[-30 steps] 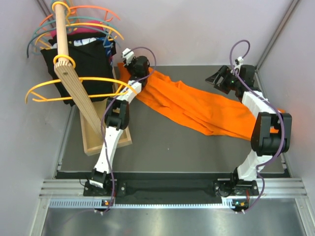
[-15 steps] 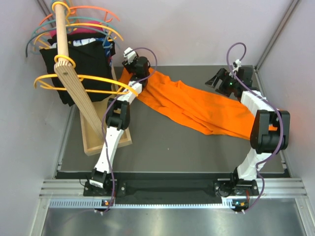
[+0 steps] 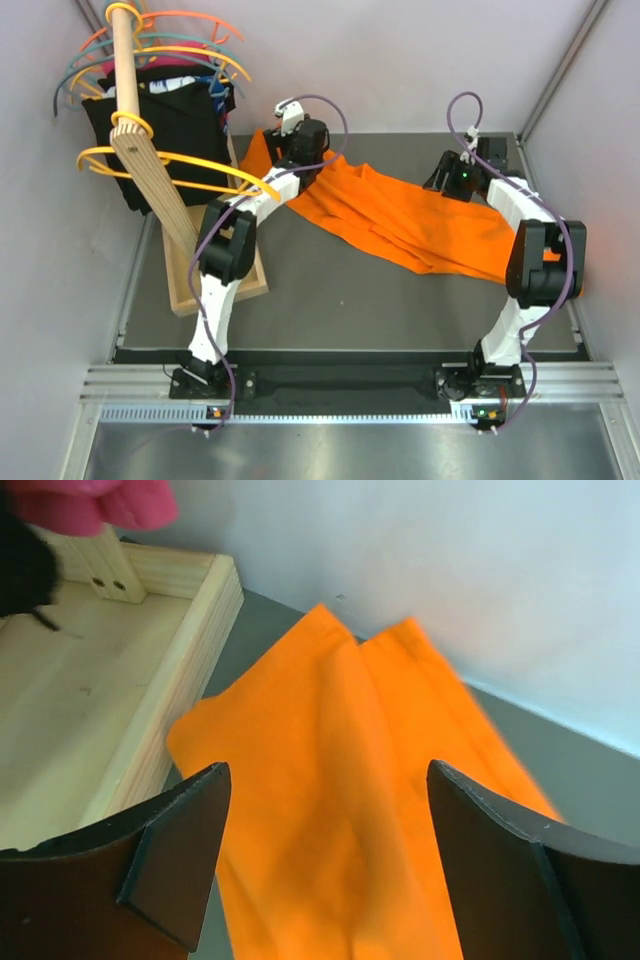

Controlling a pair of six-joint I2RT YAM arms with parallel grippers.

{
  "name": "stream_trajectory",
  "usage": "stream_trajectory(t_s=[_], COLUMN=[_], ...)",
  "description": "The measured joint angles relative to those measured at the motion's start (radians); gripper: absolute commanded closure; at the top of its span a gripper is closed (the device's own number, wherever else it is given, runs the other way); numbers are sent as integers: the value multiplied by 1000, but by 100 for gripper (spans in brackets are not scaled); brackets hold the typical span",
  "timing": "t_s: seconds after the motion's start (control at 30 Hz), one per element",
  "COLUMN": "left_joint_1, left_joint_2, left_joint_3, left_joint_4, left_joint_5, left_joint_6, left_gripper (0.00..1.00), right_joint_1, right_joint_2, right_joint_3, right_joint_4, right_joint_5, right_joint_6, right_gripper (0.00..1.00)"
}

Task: Place the trousers on the hanger
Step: Fold the trousers at the center of the board.

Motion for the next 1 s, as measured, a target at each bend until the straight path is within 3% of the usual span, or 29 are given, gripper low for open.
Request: stream_trajectory(t_s=[0.07,0.13,0.27,0.53,0.63,1.0], left_joint_1=[-21,-25,-17,-9,-10,-11], left_joint_2=[-80,-143,-241,-300,-300,-300], left_joint_3=[-33,-48,-111,-229,-230,-247], left_joint_4=[-71,-146,-273,-475,-520,-572], left_joint_5=[12,42,113,381,460,581], left_joint_6=[-62,-129,-237,-385,-412,-460], left_gripper=[21,25,32,40,41,42], right_joint_1=[3,6,21,48,68,146], right_joint_2=[39,90,116,114,114,200], right_joint_3=[42,89,89,86,72,119], right_joint_4=[10,19,4,-85,-94,-80], right_joint_5=[-32,-40,34,137,161,216], right_joint_6=[-27,-49,-80,-126,-147,-171], right_gripper=[36,29,25,36,53,55])
